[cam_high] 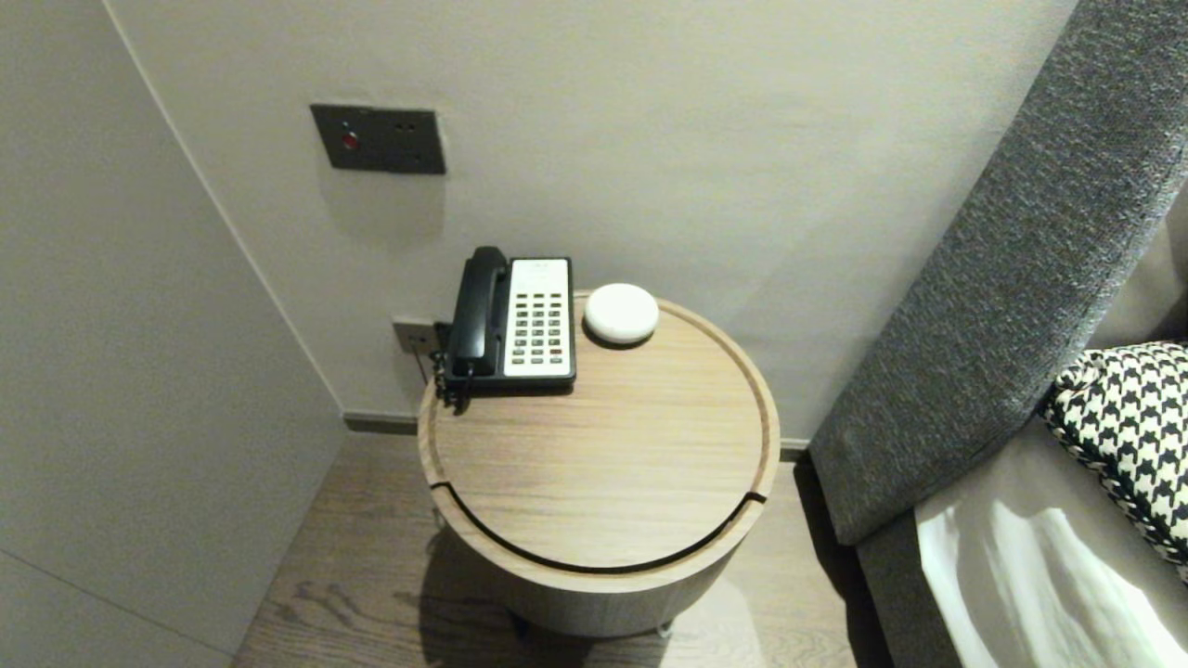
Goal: Open the nightstand drawer
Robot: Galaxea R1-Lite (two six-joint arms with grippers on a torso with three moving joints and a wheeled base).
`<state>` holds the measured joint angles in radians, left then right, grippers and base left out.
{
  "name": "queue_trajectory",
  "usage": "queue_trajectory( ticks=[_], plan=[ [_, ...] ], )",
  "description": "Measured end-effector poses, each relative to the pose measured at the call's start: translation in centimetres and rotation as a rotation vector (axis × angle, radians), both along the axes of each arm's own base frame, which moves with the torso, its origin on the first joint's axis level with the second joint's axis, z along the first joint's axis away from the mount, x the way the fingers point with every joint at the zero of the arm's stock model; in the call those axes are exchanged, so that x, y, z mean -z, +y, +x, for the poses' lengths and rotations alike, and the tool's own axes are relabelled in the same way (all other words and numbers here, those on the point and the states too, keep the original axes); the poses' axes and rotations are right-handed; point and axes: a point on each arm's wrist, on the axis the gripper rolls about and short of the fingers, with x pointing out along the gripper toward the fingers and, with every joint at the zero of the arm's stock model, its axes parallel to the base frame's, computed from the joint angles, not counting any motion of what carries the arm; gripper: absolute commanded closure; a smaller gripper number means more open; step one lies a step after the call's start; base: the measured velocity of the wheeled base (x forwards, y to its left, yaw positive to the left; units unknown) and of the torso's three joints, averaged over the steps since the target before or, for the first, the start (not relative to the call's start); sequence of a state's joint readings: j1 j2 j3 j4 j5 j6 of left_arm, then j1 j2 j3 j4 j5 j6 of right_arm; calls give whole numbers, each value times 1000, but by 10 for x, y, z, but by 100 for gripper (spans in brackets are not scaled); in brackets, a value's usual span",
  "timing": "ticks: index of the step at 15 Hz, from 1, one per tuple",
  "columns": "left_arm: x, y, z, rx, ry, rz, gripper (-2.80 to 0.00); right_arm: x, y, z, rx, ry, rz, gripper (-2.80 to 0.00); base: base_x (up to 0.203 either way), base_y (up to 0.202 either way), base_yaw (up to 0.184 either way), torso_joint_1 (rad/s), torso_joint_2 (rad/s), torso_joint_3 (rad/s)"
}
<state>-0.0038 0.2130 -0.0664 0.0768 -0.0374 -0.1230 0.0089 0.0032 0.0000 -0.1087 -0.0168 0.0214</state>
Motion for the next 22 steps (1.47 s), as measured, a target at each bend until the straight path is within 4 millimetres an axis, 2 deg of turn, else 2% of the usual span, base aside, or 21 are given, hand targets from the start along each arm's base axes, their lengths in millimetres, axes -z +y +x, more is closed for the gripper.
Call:
queue_trajectory(
  ticks=[12, 19, 22],
  plan=[
    [7, 2, -19, -81, -135, 19, 0, 0, 0, 0, 0, 1, 0, 0, 0, 0, 0, 0, 0, 0],
    [7, 2, -20, -90, -164, 32, 0, 0, 0, 0, 0, 1, 0, 0, 0, 0, 0, 0, 0, 0],
    [4, 2, -18, -80, -236, 54, 0, 0, 0, 0, 1, 1, 2, 0, 0, 0, 0, 0, 0, 0]
  ],
)
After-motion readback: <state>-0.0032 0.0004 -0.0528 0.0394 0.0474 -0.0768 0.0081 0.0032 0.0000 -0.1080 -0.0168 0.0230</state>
